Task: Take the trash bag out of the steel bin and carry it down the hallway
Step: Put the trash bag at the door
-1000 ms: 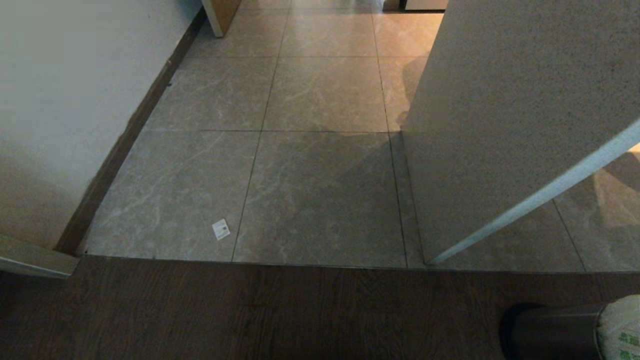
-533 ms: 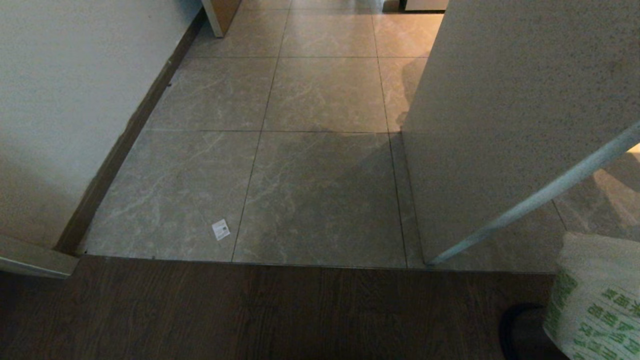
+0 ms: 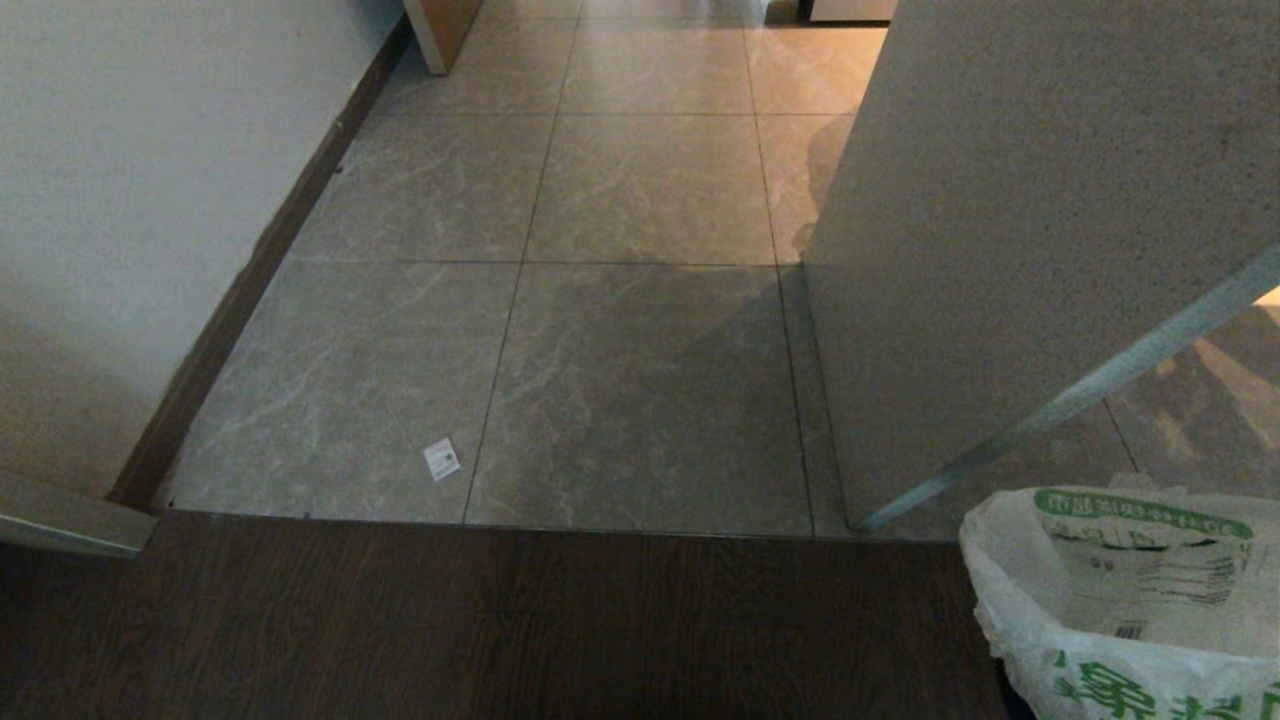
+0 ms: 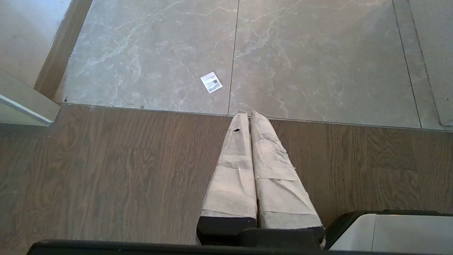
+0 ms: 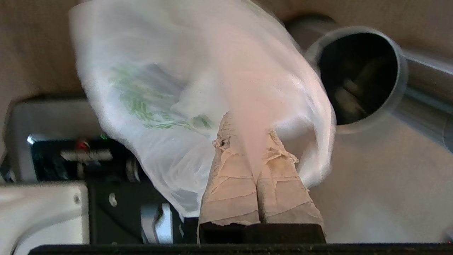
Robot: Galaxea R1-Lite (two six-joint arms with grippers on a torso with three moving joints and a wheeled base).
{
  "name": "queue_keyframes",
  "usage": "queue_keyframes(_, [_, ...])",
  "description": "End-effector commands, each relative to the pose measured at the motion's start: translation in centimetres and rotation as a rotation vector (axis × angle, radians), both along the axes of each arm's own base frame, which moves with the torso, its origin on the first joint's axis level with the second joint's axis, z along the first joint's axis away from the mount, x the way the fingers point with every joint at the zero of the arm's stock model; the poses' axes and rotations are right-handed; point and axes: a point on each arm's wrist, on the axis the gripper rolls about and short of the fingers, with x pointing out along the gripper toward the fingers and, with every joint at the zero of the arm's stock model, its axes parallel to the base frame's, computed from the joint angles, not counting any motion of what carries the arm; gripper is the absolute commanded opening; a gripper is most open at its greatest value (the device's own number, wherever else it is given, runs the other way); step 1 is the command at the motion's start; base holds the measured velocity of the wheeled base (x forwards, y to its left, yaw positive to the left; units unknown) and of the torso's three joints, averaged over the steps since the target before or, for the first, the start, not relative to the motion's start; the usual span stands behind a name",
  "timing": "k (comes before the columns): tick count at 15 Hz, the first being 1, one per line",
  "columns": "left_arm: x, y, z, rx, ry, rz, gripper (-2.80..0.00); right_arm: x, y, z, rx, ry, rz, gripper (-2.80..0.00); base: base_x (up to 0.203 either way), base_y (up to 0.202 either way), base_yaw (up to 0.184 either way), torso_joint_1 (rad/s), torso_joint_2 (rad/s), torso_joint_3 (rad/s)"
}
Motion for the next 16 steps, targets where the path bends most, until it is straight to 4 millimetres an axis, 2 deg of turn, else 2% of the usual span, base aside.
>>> queue_keyframes(1, [0.0,0.0,0.0,0.000,0.000,0.001,-2.80,0.0,2.3,-2.9,-0.029,-0.126,0.087,-2.80,0.000,0.000,0.000,0.000,0.00,0.000])
queue_keyframes(2, [0.0,0.0,0.0,-0.001,0.000,0.001,-2.80,-0.5,3.3,-5.2,-0.033,-0.128,0.121,-2.80,0.000,0.000,0.000,0.000,0.00,0.000])
queue_keyframes(3, [0.0,0.0,0.0,-0.001,0.000,0.001,-2.80,-1.7,4.1,-7.9,-0.041,-0.125,0.138,-2.80,0.000,0.000,0.000,0.000,0.00,0.000])
queue_keyframes(4, [0.0,0.0,0.0,0.001,0.000,0.001,-2.80,-3.0,4.6,-9.7,-0.056,-0.146,0.137,-2.80,0.000,0.000,0.000,0.000,0.00,0.000])
queue_keyframes(7, [0.0,0.0,0.0,-0.001,0.000,0.001,-2.80,-6.0,5.2,-15.6,-0.115,-0.278,0.102,-2.80,0.000,0.000,0.000,0.000,0.00,0.000])
queue_keyframes(9, [0.0,0.0,0.0,0.001,0.000,0.001,-2.80,-7.0,5.2,-17.0,-0.142,-0.475,0.082,-2.80,0.000,0.000,0.000,0.000,0.00,0.000])
queue_keyframes(14, [0.0,0.0,0.0,-0.001,0.000,0.001,-2.80,-9.0,5.1,-17.8,-0.131,-0.832,0.078,-2.80,0.000,0.000,0.000,0.000,0.00,0.000])
queue_keyframes(16, [0.0,0.0,0.0,0.000,-0.002,0.001,-2.80,-8.9,5.1,-18.6,-0.068,-0.783,0.043,-2.80,0.000,0.000,0.000,0.000,0.00,0.000])
